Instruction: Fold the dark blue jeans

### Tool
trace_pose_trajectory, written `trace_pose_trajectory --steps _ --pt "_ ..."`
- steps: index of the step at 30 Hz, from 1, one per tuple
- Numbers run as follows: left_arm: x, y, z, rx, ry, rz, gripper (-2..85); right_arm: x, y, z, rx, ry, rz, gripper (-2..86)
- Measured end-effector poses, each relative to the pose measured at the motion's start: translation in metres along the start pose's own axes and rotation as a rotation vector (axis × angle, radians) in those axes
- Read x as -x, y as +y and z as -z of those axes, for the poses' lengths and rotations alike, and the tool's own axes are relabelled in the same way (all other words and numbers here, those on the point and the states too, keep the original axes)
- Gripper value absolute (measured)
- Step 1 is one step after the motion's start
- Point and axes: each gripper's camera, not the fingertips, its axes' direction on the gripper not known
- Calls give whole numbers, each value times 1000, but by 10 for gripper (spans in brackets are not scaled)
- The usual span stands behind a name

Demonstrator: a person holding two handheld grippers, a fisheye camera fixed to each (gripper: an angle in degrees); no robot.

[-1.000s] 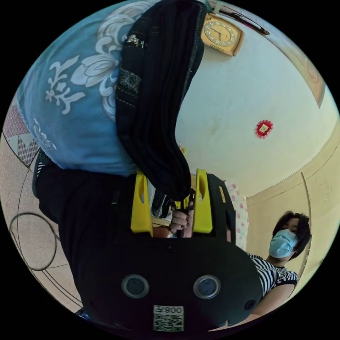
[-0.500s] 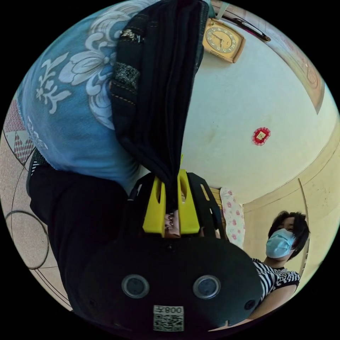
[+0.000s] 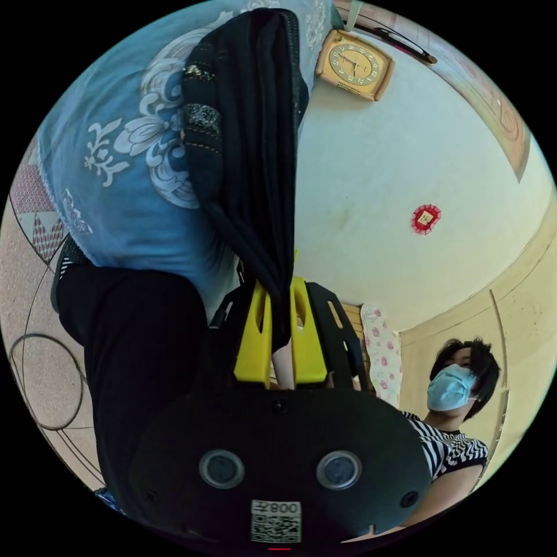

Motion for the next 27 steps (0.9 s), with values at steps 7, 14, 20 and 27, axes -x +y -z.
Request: trace_pose_trajectory --steps 7,14,20,27 --pt "-10 30 -38 77 -31 -93 64 12 71 43 1 -50 88 57" --pt "-24 69 -105 198 -7 -220 64 43 162 107 -58 -50 227 43" --pt "-15 100 -175 276 63 -246 64 57 234 163 -154 -39 309 31" --pt "-10 129 -275 438 87 -294 62 54 330 247 -302 -47 370 27"
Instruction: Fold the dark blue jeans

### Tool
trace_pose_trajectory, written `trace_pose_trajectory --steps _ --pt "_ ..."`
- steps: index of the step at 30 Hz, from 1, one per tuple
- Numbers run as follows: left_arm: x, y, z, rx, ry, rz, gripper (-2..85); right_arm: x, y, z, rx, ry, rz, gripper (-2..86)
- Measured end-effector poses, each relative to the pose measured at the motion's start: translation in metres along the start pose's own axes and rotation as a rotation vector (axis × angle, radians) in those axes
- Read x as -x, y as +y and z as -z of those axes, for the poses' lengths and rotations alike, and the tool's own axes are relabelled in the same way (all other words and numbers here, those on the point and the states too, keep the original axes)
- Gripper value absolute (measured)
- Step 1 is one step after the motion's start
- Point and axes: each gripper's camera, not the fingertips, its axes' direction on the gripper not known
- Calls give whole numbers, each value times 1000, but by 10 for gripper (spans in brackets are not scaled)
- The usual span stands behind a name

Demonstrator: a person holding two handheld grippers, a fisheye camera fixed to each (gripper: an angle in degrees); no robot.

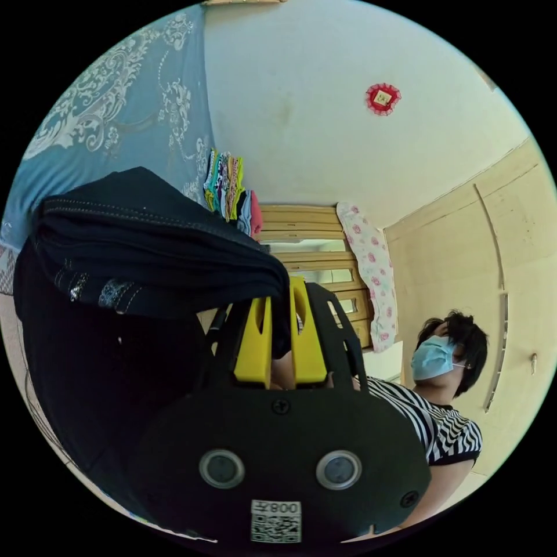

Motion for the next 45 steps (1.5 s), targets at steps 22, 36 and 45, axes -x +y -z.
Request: trace_pose_trajectory --steps 22,36,45 --pt "69 -235 -498 472 51 -224 61 60 -55 347 -480 108 203 19" --pt "306 -305 -784 728 -175 -21 64 -113 -37 546 -678 326 -133 13" --pt "417 -299 -837 749 -188 83 68 -193 -4 582 -638 247 -218 14"
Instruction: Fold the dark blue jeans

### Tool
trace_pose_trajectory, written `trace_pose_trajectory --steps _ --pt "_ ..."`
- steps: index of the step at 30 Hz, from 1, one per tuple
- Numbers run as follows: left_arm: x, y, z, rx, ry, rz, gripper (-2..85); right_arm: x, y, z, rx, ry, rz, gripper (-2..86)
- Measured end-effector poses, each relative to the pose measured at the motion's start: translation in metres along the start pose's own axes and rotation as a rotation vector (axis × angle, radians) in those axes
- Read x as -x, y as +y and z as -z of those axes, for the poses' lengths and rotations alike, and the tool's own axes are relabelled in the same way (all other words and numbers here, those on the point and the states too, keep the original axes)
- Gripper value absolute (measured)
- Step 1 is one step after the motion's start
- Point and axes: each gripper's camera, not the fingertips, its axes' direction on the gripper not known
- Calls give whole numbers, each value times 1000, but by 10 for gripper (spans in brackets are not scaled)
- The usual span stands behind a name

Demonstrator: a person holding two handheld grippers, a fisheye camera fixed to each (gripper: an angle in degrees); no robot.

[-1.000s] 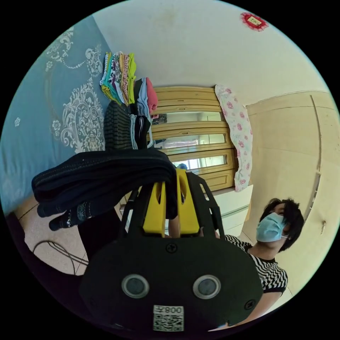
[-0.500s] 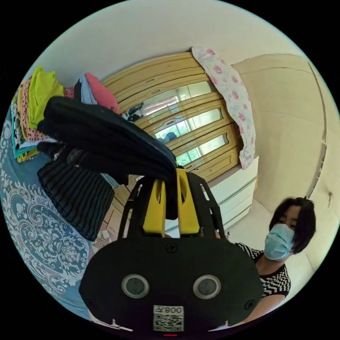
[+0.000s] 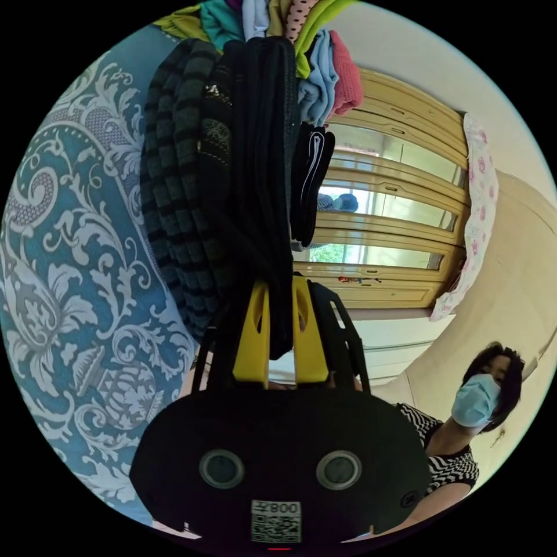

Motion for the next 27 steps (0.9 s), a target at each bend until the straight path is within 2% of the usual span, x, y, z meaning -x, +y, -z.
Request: trace_pose_trajectory --steps 5,9,13,17,20,23,25,27 --pt "21 -28 -18 -26 27 7 69 9 -18 16 10 -29 43 12" --pt "23 -51 -34 7 -50 -48 71 32 -35 23 48 102 119 16" --pt "43 -55 -35 -8 -37 12 71 -2 -17 30 31 -6 -10 22" --pt "48 -45 -18 -67 -54 -2 56 -13 14 53 -87 -66 -45 18" --pt "37 -39 -6 -171 -91 -66 28 12 34 69 -191 4 9 7" --pt "19 -45 -14 -193 -130 -163 10 53 47 69 -291 68 123 2" --pt "11 -55 -30 -149 -178 -217 6 76 44 51 -260 117 196 1" --pt "6 -66 -49 -102 -264 -264 3 89 31 10 -104 273 228 0"
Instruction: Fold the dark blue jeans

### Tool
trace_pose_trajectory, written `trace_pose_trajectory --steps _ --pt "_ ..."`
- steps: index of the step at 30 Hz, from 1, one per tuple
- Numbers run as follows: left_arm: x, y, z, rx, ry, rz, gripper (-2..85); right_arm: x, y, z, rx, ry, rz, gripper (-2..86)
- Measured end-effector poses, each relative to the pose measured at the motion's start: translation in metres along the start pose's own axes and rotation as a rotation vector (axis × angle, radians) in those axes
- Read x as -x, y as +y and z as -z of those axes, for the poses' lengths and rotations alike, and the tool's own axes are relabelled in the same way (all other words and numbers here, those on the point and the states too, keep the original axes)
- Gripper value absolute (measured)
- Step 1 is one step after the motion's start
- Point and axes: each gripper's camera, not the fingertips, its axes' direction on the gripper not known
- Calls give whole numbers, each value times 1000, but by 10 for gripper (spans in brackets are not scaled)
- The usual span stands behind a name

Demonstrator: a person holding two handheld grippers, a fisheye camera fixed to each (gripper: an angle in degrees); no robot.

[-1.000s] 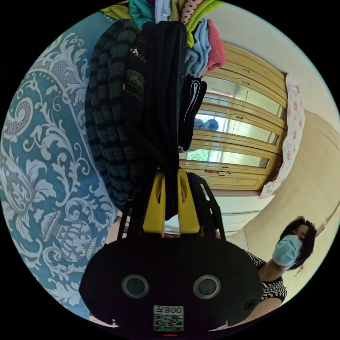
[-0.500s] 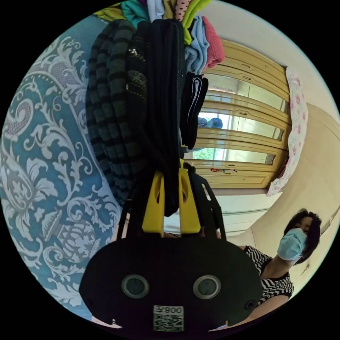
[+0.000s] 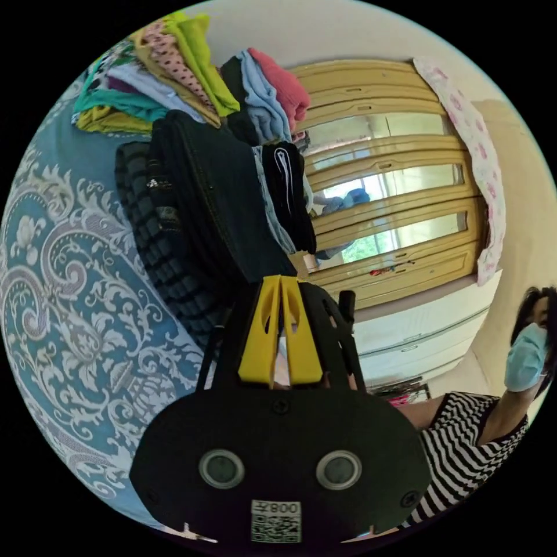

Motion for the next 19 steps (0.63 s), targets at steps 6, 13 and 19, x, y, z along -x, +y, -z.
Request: trace_pose_trajectory --steps 6,13,19 --pt "4 -9 -33 105 -172 -31 0 20 7 -20 49 64 -31 2" --pt "-15 35 3 45 -41 -87 1 121 -11 11 -96 200 258 26" --pt "-28 87 33 54 -6 -73 1 221 -87 -20 -143 490 482 84"
